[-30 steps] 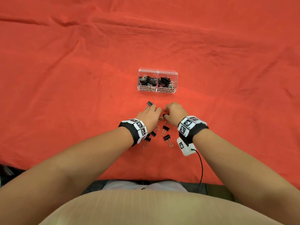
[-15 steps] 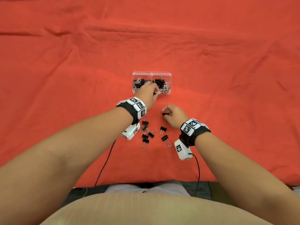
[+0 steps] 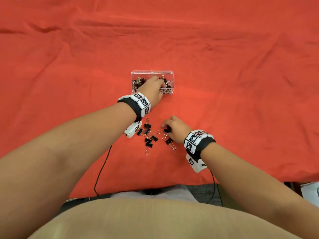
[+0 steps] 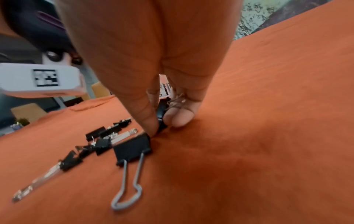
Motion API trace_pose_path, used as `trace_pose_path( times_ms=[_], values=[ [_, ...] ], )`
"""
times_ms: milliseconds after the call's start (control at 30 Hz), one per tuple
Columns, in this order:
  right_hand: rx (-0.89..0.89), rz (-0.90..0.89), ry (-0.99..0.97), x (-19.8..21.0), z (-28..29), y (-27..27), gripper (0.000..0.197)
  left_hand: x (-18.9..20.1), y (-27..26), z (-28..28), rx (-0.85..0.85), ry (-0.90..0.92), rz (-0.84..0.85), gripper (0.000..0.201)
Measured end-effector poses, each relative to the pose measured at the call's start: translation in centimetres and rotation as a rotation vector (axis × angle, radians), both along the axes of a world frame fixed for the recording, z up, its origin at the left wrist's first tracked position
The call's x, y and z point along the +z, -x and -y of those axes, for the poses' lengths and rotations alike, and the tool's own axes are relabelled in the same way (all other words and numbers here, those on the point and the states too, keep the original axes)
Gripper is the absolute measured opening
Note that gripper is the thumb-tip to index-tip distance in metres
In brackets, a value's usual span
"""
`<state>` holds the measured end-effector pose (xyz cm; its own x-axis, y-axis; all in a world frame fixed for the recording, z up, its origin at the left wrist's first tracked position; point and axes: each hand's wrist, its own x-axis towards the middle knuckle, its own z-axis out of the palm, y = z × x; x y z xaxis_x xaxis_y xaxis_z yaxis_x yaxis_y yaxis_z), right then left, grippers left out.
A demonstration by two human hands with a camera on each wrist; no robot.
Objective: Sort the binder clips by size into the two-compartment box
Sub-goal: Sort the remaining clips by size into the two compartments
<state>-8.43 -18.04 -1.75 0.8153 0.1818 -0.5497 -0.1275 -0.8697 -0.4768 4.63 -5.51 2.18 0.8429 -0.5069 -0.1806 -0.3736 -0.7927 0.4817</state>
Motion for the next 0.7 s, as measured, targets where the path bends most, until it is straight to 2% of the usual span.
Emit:
trace_pose_path(
  times_ms=[100,200,367,533,700],
  values=[
    [0.001,0.053,-0.029,-0.1,0.3,0.3,0.031,-1.0,2.9,-1.9,-0.059,-0.04,-0.051,0.021],
    [-0.03,0.11,-0.063,-0.2,0.7,0.4,0.023,-2.0,5.7,-4.2,-0.013,-0.08,-0.132,0.017],
    [-0.185,0.112,-0.167,0.4,1.4,0.8,0.017,-3.5,9.3,-6.1,-0.003,-0.185,-0.239,0.037],
    [-0.077,0.088,-0.156,1.2,1.0,1.7,0.031,-4.1,10.4,-6.4,-0.033,-0.231,-0.235,0.045],
    [-0.087,0.065,-0.05,0.8,0.6,2.7,0.026,-3.9,10.4,-6.1,-0.001,-0.225,-0.211,0.042]
  ],
)
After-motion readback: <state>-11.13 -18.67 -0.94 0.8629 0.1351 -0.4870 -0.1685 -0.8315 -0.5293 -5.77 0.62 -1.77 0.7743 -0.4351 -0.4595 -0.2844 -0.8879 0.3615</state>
